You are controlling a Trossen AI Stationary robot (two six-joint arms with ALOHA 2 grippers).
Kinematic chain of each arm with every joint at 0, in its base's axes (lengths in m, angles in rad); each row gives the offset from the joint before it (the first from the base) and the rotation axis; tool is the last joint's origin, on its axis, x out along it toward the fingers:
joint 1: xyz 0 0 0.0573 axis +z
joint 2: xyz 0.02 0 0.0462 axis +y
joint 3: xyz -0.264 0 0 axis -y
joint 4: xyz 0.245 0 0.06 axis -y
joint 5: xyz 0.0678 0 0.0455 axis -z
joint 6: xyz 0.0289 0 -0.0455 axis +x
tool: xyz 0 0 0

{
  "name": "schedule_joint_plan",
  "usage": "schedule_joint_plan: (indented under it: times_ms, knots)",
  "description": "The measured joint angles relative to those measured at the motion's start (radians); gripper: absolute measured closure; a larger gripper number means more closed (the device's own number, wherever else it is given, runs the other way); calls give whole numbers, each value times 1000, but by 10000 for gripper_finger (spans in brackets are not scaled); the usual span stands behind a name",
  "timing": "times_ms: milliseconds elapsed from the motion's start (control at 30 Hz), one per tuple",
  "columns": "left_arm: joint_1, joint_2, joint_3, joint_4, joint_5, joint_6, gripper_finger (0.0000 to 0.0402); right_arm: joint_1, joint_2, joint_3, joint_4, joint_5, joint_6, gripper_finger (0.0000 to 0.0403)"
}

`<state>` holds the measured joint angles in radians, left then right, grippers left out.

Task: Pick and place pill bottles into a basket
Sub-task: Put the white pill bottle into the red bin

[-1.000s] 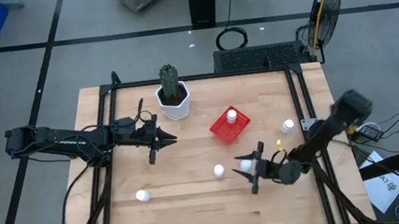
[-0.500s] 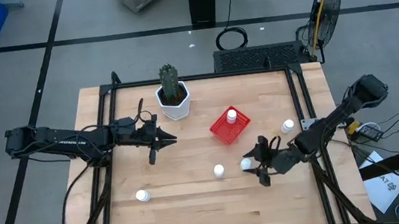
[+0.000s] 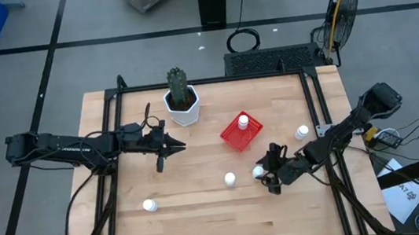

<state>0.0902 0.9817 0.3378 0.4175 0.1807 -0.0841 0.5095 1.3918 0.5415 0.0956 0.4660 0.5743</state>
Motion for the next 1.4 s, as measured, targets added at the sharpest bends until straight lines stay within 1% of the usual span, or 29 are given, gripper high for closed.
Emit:
schedule_joint_plan:
  times_ms: [300, 433, 500, 633, 767, 833, 1000, 1067, 1133, 1267, 1400]
  knots:
    - [0, 0, 0, -1, 0, 4, 339, -2, -12, 1, -2, 1, -2, 196]
    - [0, 0, 0, -1, -1, 8, 339, -7, -13, 1, 5, -1, -13, 234]
    - [0, 0, 0, -1, -1, 8, 339, -16, -13, 1, 10, -19, -24, 253]
    - [0, 0, 0, -1, -1, 12, 339, -31, -14, 1, 27, -25, -74, 255]
    - [0, 0, 0, -2, -1, 19, 339, -69, -47, 10, 68, -19, -177, 255]
    - [0, 0, 0, -2, 0, 19, 339, -88, -77, 18, 67, 4, -243, 255]
    - [0, 0, 0, -3, -1, 23, 339, -177, -177, 43, 64, 33, -413, 255]
    - [0, 0, 0, -3, -3, 27, 339, -234, -213, 47, 62, 31, -479, 255]
    - [0, 0, 0, -2, -11, 28, 339, -298, -234, 53, 59, 21, -508, 255]
    - [0, 0, 0, 0, -18, 29, 339, -439, -233, 54, 61, -119, -526, 255]
    - [0, 0, 0, 1, -19, 29, 339, -540, -186, 55, 91, -212, -542, 255]
